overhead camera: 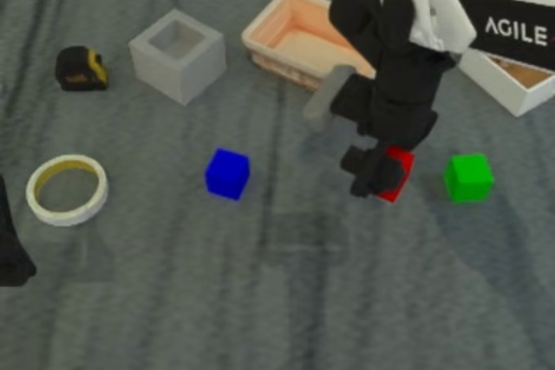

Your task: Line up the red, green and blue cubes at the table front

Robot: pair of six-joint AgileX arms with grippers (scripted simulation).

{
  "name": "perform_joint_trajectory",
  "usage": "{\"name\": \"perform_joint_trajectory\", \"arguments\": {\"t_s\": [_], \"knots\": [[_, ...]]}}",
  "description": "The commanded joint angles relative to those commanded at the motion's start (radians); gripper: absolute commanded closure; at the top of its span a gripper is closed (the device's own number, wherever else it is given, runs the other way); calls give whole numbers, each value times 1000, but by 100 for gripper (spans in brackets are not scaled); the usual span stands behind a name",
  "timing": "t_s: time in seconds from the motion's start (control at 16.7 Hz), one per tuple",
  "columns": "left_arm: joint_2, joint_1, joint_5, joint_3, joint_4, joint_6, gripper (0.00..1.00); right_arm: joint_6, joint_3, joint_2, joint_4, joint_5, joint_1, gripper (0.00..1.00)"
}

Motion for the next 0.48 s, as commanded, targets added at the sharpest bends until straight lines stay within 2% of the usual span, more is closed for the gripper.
{"name": "perform_joint_trajectory", "arguments": {"t_s": [0.18, 0.48], "knots": [[0, 0, 0, 0, 0, 0, 0, -13, 55, 28, -29, 0, 67, 100], [0, 0, 0, 0, 0, 0, 0, -43, 229, 111, -124, 1, 280, 100]]}}
